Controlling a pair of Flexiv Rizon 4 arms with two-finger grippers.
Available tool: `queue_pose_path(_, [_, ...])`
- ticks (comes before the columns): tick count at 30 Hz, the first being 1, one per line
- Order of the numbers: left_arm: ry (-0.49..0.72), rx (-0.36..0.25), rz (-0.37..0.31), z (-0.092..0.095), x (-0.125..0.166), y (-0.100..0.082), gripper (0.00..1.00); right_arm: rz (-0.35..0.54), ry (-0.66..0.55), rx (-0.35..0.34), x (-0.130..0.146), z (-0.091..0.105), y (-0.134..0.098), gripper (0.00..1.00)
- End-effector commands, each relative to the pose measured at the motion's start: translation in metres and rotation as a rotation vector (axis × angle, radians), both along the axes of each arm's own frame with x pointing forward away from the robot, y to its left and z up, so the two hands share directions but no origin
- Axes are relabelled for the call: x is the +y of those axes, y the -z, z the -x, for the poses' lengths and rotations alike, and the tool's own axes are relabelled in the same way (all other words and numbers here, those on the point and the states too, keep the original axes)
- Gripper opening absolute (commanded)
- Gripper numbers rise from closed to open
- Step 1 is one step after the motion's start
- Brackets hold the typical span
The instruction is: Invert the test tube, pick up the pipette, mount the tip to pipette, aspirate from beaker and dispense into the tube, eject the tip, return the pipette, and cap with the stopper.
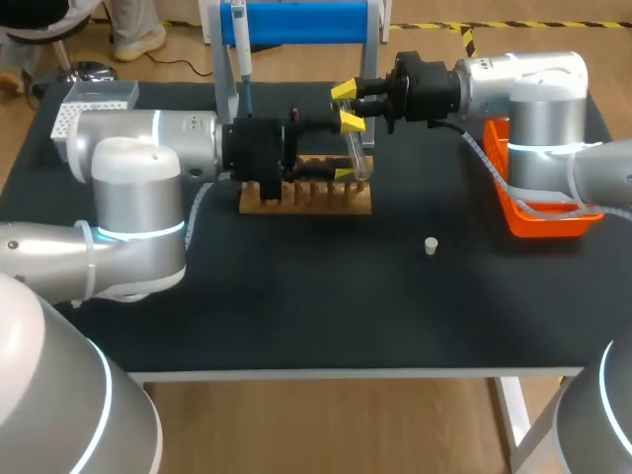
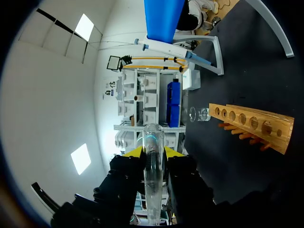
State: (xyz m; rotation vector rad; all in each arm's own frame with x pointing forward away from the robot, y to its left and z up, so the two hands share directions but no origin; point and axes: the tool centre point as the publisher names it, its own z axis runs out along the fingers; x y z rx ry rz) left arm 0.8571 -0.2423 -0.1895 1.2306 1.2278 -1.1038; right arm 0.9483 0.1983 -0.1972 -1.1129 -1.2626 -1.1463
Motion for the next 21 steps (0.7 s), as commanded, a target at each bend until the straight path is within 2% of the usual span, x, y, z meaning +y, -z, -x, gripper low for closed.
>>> queue_pose_path(1, [0.007,0.001,0.000,0.0011,-0.0022,-0.0005,0.74,0.004,0.000,0.000,-0.0004,0.0002,-0.0010,0.00])
queue_pose_path(3, [0.011,0.002,-0.001,0.0025,-0.0035,-0.0008,0.71,0.004,0.000,0.000,-0.0004,0.0002,-0.0010,0.00])
queue_pose_path(5, [0.018,0.001,-0.002,0.0039,-0.0048,-0.0012,0.58,0.004,0.000,0.000,-0.0004,0.0002,-0.0010,0.00])
queue_pose_path(8, [0.021,0.002,-0.006,0.0050,-0.0064,-0.0014,0.65,0.004,0.000,0.000,-0.0004,0.0002,-0.0010,0.00])
queue_pose_path(10, [0.022,0.004,-0.007,0.0052,-0.0066,-0.0013,0.64,0.004,0.000,0.000,-0.0004,0.0002,-0.0010,0.00])
queue_pose_path(11, [0.023,0.004,-0.007,0.0053,-0.0067,-0.0013,0.68,0.004,0.000,0.000,-0.0004,0.0002,-0.0010,0.00])
queue_pose_path(13, [0.024,0.005,-0.008,0.0055,-0.0071,-0.0012,0.69,0.004,0.000,0.000,-0.0004,0.0002,-0.0010,0.00])
queue_pose_path(17, [0.027,0.006,-0.015,0.0058,-0.0081,-0.0015,0.62,0.004,0.000,0.000,-0.0004,0.0002,-0.0010,0.00])
queue_pose_path(20, [0.026,0.010,-0.018,0.0059,-0.0078,-0.0014,0.42,0.004,0.000,0.000,-0.0004,0.0002,-0.0010,0.00])
queue_pose_path(21, [0.027,0.011,-0.020,0.0061,-0.0077,-0.0014,0.19,0.004,0.000,0.000,-0.0004,0.0002,-0.0010,0.00])
